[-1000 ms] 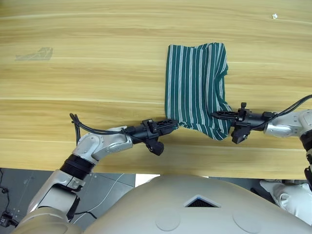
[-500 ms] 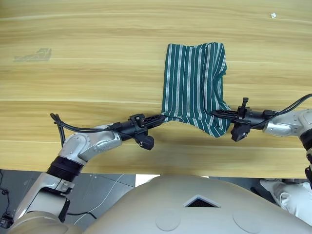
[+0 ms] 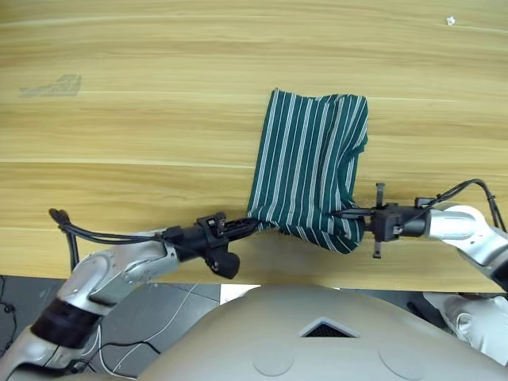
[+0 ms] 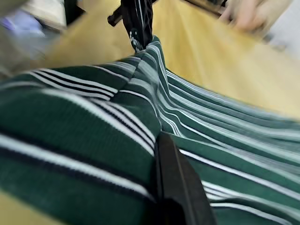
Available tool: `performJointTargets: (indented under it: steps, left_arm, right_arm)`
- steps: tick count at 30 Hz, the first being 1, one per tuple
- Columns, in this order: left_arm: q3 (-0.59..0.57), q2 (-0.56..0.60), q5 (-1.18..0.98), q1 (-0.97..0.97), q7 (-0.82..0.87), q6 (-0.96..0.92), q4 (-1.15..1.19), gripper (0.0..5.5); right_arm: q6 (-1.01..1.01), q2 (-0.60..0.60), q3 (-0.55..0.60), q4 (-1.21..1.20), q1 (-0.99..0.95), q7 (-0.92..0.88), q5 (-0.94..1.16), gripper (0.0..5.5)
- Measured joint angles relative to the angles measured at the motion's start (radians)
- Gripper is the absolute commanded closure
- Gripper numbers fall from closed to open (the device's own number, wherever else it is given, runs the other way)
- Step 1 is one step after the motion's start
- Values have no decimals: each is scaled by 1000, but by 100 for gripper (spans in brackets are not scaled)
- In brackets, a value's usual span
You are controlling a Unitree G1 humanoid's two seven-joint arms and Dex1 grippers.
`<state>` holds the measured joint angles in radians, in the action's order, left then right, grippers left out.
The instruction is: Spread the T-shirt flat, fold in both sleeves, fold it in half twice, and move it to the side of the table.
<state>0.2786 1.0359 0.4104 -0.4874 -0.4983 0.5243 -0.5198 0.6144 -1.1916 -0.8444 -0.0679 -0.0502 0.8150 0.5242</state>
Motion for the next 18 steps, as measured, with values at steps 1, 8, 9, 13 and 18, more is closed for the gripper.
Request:
performJointTargets:
  steps: [1, 8, 9, 13, 18]
  left_arm:
    - [-40, 33, -63, -66, -43, -40, -57, 550]
    - [-433, 119, -410, -432, -309, -174, -310, 550]
    - [-449, 110, -419, -447, -328, -178, -324, 550]
    - [-454, 77, -517, -420, -373, -234, -359, 550]
    - [-287, -30, -578, -43, -361, -352, -257, 550]
  right_arm:
    - [-43, -27, 28, -48, 21, 34, 52, 539]
    - [-194, -68, 260, -214, 169, 126, 143, 539]
    - [-210, -65, 285, -228, 188, 136, 144, 539]
    - [-265, -30, 372, -249, 239, 172, 141, 539]
    - [-332, 103, 454, -208, 220, 191, 118, 539]
